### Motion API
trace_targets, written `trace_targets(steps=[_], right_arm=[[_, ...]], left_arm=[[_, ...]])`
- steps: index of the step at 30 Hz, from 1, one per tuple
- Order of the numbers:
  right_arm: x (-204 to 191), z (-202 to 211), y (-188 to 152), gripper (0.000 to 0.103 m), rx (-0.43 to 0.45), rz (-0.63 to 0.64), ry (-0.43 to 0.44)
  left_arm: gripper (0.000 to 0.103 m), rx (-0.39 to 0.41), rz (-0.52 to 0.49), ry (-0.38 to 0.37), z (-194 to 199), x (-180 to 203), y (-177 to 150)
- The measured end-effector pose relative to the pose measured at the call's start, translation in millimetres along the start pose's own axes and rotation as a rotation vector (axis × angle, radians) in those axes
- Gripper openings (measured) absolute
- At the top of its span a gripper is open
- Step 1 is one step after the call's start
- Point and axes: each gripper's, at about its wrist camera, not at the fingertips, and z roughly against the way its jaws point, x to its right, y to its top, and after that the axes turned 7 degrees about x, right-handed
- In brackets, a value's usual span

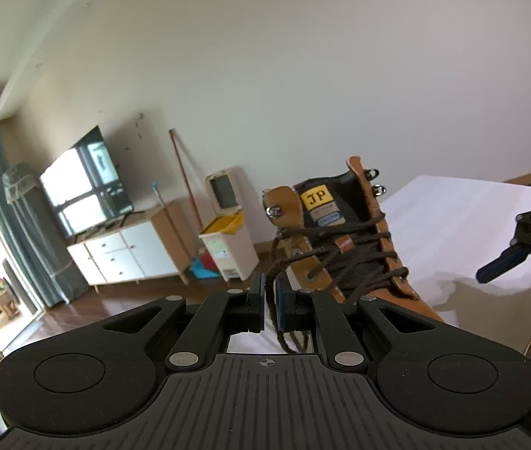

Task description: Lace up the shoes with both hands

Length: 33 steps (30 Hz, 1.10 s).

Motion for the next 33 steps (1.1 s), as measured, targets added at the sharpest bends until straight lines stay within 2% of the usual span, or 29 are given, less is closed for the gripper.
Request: trace_targets(steps=[8,15,23,28,33], right_arm=[[-3,-22,0,0.102,-0.015,-0.036,0.047],[-31,-52,5,0.103,-0.039,-0.024,0.070],[-48,-77,20,0.103,-0.040,-0.071,-0.001],[-41,-64,23,0.102,-0.044,-0.096,-0.074],[-33,-49,18,0.102,-0.043,-0.107,-0.141]], left_arm=[[0.009,-0.012,0.009,0.009,0,-3,-5],[0.009,-0.011,0.017,0.025,3,-6,-6],[0.009,-0.016,0.020,0.051,13,-12,-7],[0.009,-0.015,0.015,0.043,20,-10,-5],[0.009,-0.002,-0.003,-0.003,18,4,2]])
